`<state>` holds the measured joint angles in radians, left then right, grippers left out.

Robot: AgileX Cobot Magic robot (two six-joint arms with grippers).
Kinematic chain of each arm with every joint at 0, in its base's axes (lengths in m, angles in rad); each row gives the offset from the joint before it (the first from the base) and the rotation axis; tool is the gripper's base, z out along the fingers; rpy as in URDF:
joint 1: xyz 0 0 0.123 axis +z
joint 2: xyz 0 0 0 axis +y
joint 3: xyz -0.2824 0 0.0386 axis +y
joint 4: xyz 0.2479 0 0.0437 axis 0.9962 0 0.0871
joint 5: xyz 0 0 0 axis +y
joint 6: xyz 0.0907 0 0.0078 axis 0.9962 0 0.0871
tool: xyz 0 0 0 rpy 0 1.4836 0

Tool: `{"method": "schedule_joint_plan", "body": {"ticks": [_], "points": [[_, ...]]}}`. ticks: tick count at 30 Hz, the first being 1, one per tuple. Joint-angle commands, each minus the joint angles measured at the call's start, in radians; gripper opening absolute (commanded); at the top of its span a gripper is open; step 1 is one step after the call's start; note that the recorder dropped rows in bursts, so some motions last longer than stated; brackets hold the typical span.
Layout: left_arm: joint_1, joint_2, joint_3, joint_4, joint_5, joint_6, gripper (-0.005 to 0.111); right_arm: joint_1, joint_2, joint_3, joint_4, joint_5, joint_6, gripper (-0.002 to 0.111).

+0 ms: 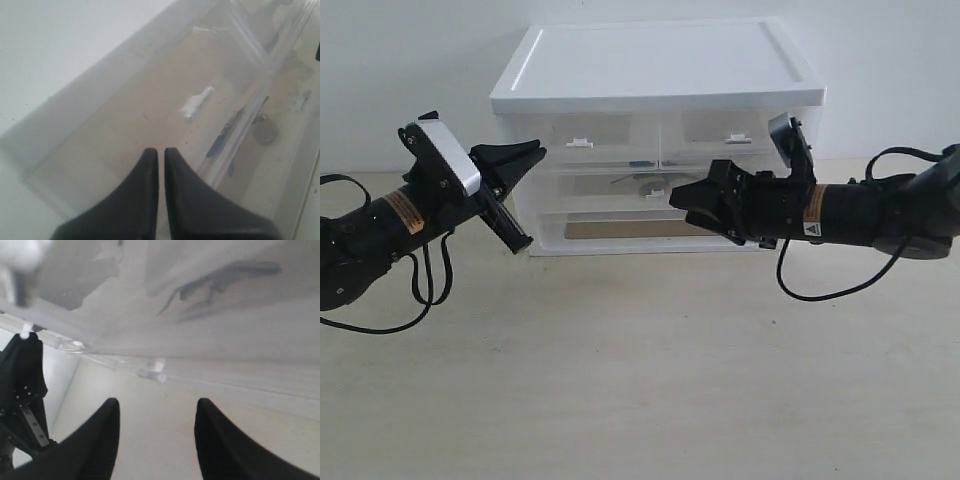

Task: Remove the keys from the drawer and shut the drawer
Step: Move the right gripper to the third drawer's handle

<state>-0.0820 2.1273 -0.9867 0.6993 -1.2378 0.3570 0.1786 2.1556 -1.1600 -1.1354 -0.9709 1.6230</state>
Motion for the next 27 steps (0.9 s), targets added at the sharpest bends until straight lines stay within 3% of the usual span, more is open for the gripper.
{"method": "schedule_joint_plan", "body": {"ticks": [1, 11, 16, 27], "points": [[0.000, 0.005, -0.015, -0.081, 0.017, 0.003, 0.004, 0.044, 0.005, -0.049, 0.019, 0.043, 0.003, 0.043], [0.000, 0.005, -0.015, -0.081, 0.017, 0.003, 0.004, 0.064, 0.097, -0.151, 0.082, 0.084, 0.077, 0.043], [0.000, 0.005, -0.015, -0.081, 0.017, 0.003, 0.004, 0.064, 0.130, -0.157, 0.116, 0.003, 0.107, 0.043], [0.000, 0.005, -0.015, -0.081, 0.017, 0.003, 0.004, 0.064, 0.158, -0.154, -0.073, -0.124, 0.154, 0.043]]}}
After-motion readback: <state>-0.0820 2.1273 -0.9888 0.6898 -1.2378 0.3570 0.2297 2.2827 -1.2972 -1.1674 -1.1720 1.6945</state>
